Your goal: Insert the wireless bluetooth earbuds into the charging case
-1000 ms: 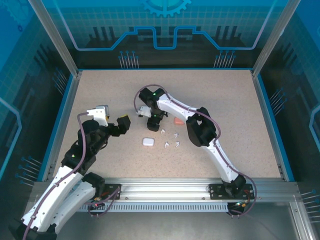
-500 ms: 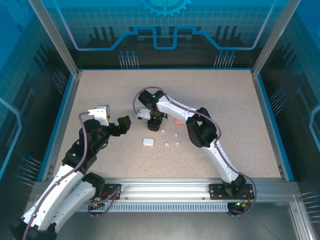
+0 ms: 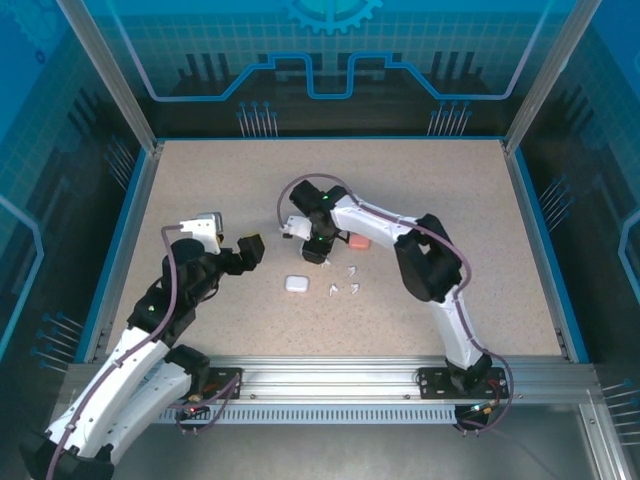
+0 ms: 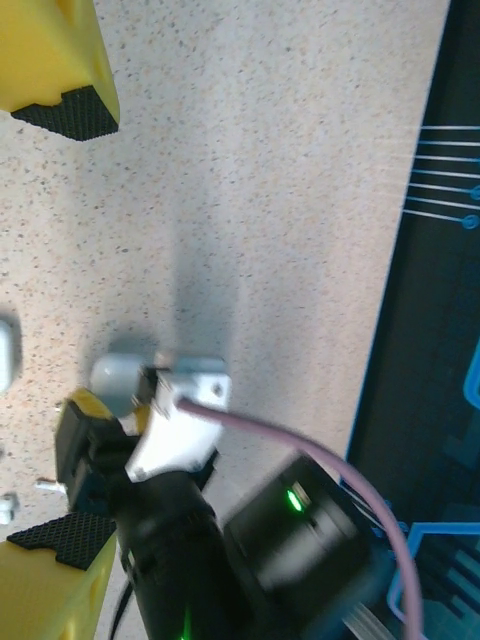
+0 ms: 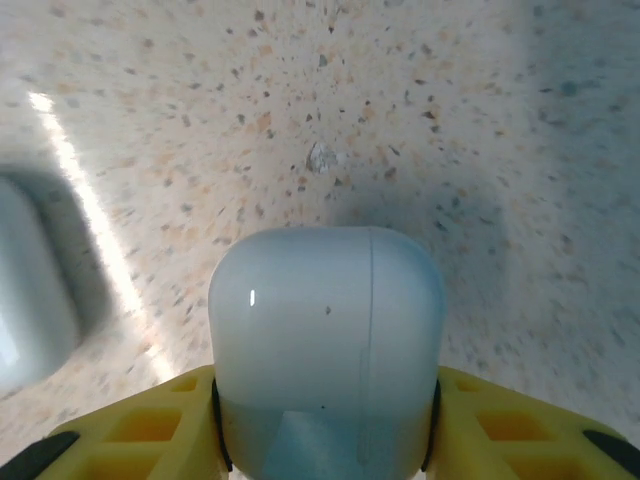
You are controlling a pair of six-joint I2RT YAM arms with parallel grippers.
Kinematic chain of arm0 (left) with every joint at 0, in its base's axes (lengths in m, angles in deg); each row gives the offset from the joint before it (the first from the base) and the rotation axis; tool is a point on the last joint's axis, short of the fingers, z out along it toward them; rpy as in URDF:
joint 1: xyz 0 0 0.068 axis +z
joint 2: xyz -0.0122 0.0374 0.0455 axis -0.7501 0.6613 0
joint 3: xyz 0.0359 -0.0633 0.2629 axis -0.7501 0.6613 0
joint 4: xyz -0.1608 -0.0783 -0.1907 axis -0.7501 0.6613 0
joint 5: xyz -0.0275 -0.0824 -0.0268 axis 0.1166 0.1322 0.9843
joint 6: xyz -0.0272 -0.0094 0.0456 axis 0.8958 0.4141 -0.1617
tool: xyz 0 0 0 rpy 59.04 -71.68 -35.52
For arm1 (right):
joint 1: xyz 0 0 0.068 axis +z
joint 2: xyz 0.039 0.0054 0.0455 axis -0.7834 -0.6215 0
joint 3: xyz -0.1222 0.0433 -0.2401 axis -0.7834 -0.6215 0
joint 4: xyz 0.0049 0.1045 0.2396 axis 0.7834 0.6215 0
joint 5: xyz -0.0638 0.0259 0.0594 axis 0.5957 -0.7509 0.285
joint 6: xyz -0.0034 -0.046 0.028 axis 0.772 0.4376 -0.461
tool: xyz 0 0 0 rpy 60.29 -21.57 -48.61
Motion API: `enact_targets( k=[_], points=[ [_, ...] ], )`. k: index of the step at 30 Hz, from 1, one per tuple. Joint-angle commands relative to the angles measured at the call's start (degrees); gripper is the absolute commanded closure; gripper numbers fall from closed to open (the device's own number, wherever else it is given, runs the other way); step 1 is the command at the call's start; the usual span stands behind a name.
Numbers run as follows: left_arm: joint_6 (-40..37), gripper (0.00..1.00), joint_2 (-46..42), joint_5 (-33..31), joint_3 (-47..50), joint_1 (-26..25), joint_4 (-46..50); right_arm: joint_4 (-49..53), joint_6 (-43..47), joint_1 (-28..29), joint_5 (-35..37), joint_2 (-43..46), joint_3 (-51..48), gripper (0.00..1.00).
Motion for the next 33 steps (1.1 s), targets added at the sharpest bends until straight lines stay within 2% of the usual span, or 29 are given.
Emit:
enact_targets(
  k=[1, 5, 11, 15, 18, 26, 33],
  points=[
    [2.91, 0.01, 1.44, 4.96, -0.55, 1.12, 1.25, -7.16, -2.59, -1.32, -2.77, 10.0, -5.9, 0.56],
    [4.73, 0.03, 4.58, 11.1, -2.22, 2.02, -0.13, -14.68, -4.17, -2.12, -3.92, 21.2, -16.8, 0.56],
    [8.18, 0.08, 11.14, 26.28, -3.7, 2.97, -7.3, -25.1, -4.7, -2.1, -7.01, 35.79, -31.07, 0.56],
    [11.28, 0.12, 16.38, 37.12, -5.04, 2.98, -13.02, -27.72, -4.1, -1.51, -8.73, 40.18, -35.05, 0.56],
    [13.64, 0.14, 19.05, 42.18, -5.33, 2.98, -16.62, -29.22, -3.58, -0.81, -9.5, 41.95, -36.81, 0.56],
    [15.77, 0.2, 24.56, 48.23, -6.87, 2.72, -19.51, -29.83, -2.58, 1.21, -9.73, 43.01, -37.51, 0.56],
    [15.53, 0.23, 28.12, 48.89, -7.89, 0.45, -20.61, -30.2, -2.67, 2.04, -9.86, 43.14, -37.2, 0.56]
  ],
)
